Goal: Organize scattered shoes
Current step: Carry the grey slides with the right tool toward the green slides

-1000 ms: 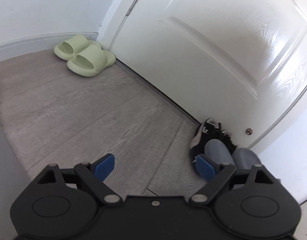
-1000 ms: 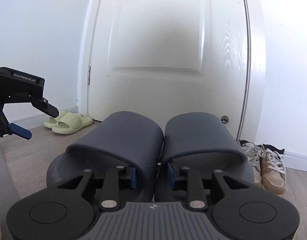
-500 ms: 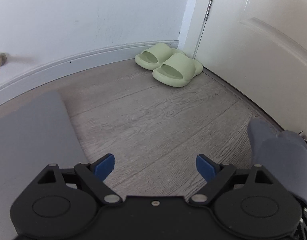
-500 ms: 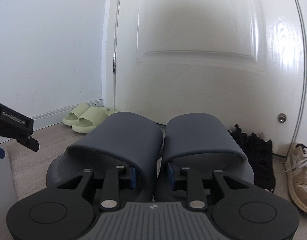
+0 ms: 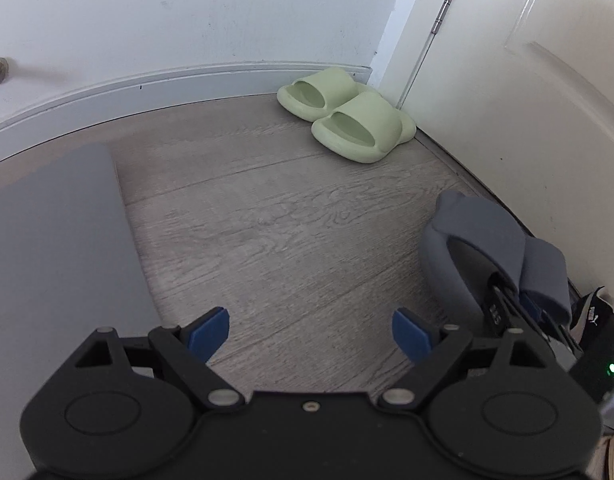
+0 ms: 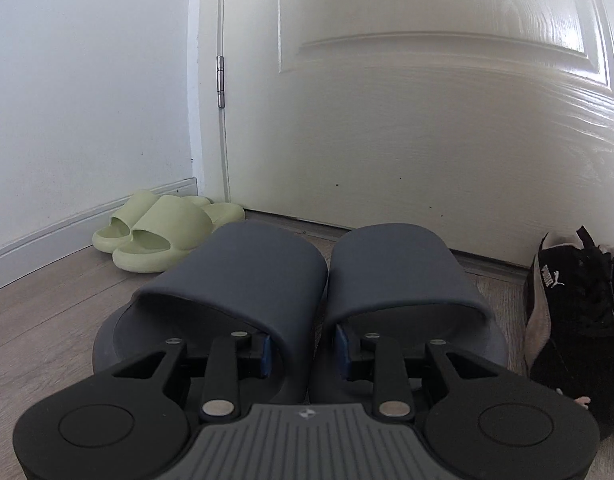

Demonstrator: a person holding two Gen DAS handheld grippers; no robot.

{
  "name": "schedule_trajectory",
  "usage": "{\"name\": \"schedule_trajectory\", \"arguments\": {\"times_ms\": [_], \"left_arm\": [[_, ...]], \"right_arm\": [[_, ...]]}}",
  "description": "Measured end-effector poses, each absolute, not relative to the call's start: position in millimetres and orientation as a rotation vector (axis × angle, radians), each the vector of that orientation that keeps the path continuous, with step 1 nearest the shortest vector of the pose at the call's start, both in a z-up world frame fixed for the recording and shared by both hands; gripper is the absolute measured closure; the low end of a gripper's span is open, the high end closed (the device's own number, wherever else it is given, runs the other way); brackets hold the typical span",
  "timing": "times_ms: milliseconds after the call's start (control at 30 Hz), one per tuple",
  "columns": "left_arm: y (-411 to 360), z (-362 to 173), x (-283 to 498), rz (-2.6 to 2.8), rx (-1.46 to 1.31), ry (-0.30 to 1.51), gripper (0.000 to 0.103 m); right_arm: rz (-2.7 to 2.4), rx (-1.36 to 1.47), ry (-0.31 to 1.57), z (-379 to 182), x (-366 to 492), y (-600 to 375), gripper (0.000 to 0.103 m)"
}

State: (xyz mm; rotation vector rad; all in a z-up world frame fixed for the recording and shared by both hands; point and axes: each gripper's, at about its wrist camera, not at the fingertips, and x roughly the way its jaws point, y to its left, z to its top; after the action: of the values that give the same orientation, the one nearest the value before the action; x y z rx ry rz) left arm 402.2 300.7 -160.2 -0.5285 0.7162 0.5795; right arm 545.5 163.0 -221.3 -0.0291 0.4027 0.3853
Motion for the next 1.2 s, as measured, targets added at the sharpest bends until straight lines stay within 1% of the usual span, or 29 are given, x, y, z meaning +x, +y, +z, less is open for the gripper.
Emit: {"name": "schedule_trajectory", "arguments": {"times_ms": [100, 233, 500, 567, 600, 633, 700, 800, 900, 967, 1033, 1167, 1200], "left_arm": [[301, -161, 402, 0.577, -0.530, 0.716, 0.014], [300, -162, 402, 0.569, -0.531, 0.718, 0.014], [293, -158, 401, 0.528, -0.510, 0.714, 0.014], [291, -157, 402, 0.512, -0.510, 0.714, 0.014], [290, -157, 401, 0.502, -0.509, 0.712, 0.014], [288, -156, 401, 0.495, -0.506, 0.710, 0.014], [287, -154, 400, 0.482, -0.502, 0.706, 0.014], [287, -153, 398, 0.463, -0.513, 0.699, 0.014], [289, -154, 397, 0.445, -0.535, 0.696, 0.014], [290, -154, 396, 0.438, -0.545, 0.693, 0.014], [291, -154, 396, 0.432, -0.550, 0.693, 0.014], [290, -157, 401, 0.425, -0.544, 0.710, 0.014], [289, -160, 405, 0.426, -0.535, 0.717, 0.014]], "right_arm": [[0.369, -0.051, 0.405, -230, 556, 182, 0.068], [0.333, -0.083, 0.426, -237, 562, 193, 0.056], [0.346, -0.090, 0.502, -239, 568, 178, 0.055], [0.354, -0.068, 0.525, -237, 570, 171, 0.051], [0.356, -0.061, 0.536, -236, 573, 169, 0.044], [0.359, -0.040, 0.557, -236, 577, 166, 0.041], [0.379, 0.026, 0.615, -237, 585, 158, 0.040], [0.399, 0.035, 0.649, -234, 591, 154, 0.039], [0.426, 0.081, 0.724, -229, 601, 146, 0.037], [0.438, 0.117, 0.774, -225, 608, 140, 0.033], [0.459, 0.176, 0.835, -222, 619, 132, 0.026], [0.485, 0.207, 0.896, -219, 630, 126, 0.021], [0.470, 0.185, 0.899, -218, 629, 126, 0.015]]}}
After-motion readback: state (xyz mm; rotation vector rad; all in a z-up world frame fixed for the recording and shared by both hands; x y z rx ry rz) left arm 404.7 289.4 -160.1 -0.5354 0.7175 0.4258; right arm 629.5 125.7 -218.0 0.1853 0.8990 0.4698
